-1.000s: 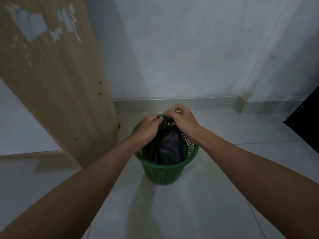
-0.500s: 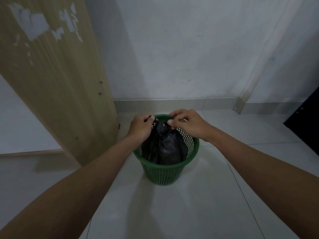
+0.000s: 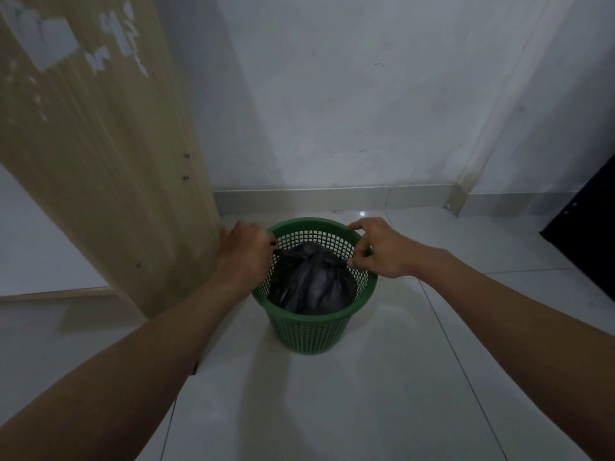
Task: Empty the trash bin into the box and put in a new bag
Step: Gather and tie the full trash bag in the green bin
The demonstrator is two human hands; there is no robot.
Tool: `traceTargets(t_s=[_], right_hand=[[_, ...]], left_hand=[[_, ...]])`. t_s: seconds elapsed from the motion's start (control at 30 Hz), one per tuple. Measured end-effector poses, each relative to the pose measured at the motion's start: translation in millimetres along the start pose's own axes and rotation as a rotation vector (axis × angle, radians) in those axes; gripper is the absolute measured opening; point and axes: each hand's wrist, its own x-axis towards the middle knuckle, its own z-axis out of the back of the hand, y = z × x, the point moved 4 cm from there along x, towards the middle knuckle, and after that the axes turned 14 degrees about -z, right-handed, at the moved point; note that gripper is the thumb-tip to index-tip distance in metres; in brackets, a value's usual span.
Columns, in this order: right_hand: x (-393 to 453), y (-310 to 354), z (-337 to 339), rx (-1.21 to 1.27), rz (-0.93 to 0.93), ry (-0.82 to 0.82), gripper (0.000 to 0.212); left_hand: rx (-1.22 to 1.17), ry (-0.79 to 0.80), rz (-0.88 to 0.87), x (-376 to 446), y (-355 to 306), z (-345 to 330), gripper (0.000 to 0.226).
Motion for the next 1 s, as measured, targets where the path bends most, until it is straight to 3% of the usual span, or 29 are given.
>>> traceTargets(t_s=[0.27,0.33,0.43,0.57,0.77,0.9,1.0], right_hand=[[-3,3,2,-0.123,0.018,-0.007,0.022],[-5,5,10,0.062,0.000,-0.030,0.022],[-6,9,21,0.466,-0.060,-0.020,0.019],[-2,22,21,0.694,-0.110,-0.001,0.023],[9,40,2,0.895,-0.143,0.027,0.022],[10,38,-9,0.989,-0.175,0.038,0.031],[10,33,-12,1.032,-0.185,0.081,0.014]], left_hand=[[0.124,0.070,-0.027,-2,-8,6,0.023],[-0.008,-0.022,0.015,0,-8,9,0.027],[-0.478,-0.128,0.119,8,-7,10,0.035],[-0.996,-0.147,0.211,23,-26,13,0.030],[-1.110,-0.151,0.277,30,-41,6,0.026],[-1.380,-0.259,0.425,21,-41,5,0.023],[-1.381,-0.239,0.461,16,-35,3,0.023]])
